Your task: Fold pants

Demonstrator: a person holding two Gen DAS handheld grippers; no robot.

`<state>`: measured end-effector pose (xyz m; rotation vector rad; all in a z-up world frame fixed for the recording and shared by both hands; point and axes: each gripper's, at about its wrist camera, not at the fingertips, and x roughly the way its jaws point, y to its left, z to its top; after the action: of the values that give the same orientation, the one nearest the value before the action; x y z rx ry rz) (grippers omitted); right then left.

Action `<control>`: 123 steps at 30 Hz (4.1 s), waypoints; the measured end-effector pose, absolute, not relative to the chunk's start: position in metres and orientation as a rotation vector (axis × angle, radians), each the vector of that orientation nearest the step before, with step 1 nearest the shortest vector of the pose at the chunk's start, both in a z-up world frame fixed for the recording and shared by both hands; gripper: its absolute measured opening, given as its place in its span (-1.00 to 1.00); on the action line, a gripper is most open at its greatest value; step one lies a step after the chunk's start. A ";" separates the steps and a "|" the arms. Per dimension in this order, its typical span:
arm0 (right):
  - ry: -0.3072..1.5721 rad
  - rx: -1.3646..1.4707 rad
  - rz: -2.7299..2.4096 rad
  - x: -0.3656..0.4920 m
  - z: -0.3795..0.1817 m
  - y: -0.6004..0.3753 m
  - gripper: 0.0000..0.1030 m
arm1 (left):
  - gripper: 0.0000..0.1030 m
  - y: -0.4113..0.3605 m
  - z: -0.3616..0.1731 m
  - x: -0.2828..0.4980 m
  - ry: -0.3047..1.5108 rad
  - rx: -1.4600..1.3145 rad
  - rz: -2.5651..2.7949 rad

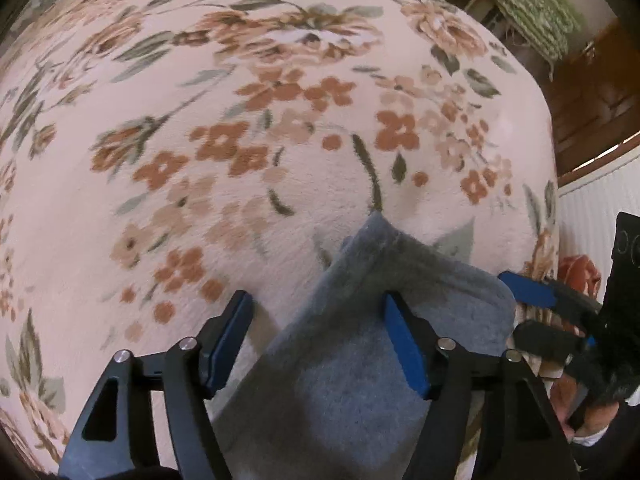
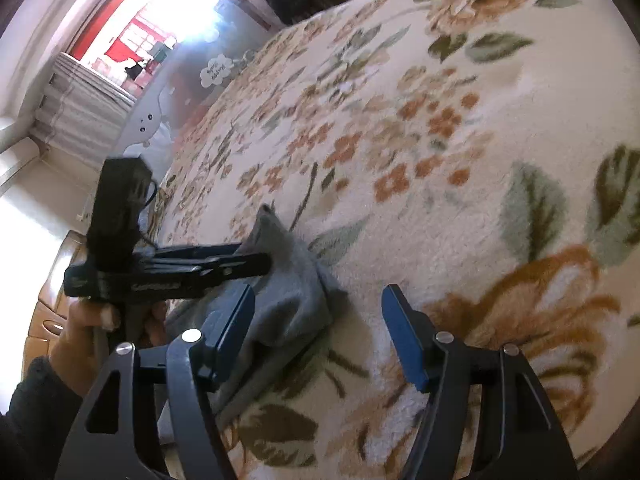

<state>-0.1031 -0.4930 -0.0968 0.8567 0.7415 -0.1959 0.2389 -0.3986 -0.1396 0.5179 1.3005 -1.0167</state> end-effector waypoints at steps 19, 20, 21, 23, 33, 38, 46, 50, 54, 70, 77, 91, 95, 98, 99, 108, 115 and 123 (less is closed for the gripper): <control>0.606 0.904 -0.065 -0.108 -0.051 -0.472 -0.76 | -0.79 -0.367 -0.072 0.218 1.121 0.375 -1.144; 0.598 0.880 -0.053 -0.108 -0.041 -0.465 -0.76 | -0.79 -0.355 -0.061 0.217 1.100 0.351 -1.147; 0.592 0.866 -0.041 -0.107 -0.033 -0.460 -0.76 | -0.79 -0.349 -0.055 0.216 1.088 0.331 -1.147; 0.582 0.832 -0.002 -0.107 -0.018 -0.447 -0.76 | -0.79 -0.325 -0.039 0.214 1.061 0.276 -1.141; 0.612 0.741 0.270 -0.088 0.028 -0.338 -0.76 | -0.79 -0.198 -0.001 0.190 0.941 0.091 -1.040; 0.672 0.732 0.396 -0.070 0.020 -0.281 -0.76 | -0.79 -0.129 -0.013 0.188 0.961 -0.028 -0.952; 0.792 0.754 0.503 -0.044 -0.016 -0.213 -0.76 | -0.81 -0.049 -0.054 0.180 0.990 -0.178 -0.842; 0.860 0.725 0.531 -0.035 -0.035 -0.180 -0.76 | -0.81 -0.018 -0.077 0.176 0.999 -0.233 -0.828; 0.926 0.677 0.526 -0.025 -0.051 -0.151 -0.76 | -0.80 0.010 -0.104 0.180 1.049 -0.306 -0.819; 0.980 0.494 0.562 -0.061 -0.044 -0.124 -0.05 | -0.38 0.095 -0.095 0.114 1.077 -0.417 -0.509; 0.881 0.402 0.463 -0.028 -0.004 -0.160 -0.05 | -0.07 0.013 -0.088 0.103 1.046 -0.223 -0.398; 1.129 0.156 0.516 0.065 -0.089 -0.091 -0.43 | -0.51 0.036 -0.145 0.110 1.128 -0.389 -0.322; 1.076 0.210 0.555 0.060 -0.075 -0.089 -0.90 | -0.76 0.043 -0.133 0.098 1.103 -0.441 -0.333; 1.027 0.212 0.619 0.053 -0.060 -0.074 -0.91 | -0.77 0.045 -0.124 0.084 1.094 -0.460 -0.314; 1.037 0.208 0.631 0.052 -0.064 -0.068 -0.91 | -0.77 0.047 -0.127 0.081 1.101 -0.452 -0.299; 1.006 0.398 0.652 0.040 -0.061 -0.100 -0.51 | -0.44 0.063 -0.106 0.056 1.086 -0.513 -0.283; 0.831 0.442 0.581 0.008 -0.015 -0.172 0.06 | -0.38 0.025 -0.074 0.062 1.026 -0.488 -0.415; 1.081 0.391 0.352 0.045 -0.087 -0.189 -0.57 | -0.31 -0.012 -0.140 0.084 1.189 -0.470 -0.398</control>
<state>0.0454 -0.1890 -0.0868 0.3915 1.0813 0.3521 0.0843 -0.0124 -0.1398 -0.4697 1.1888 -0.3980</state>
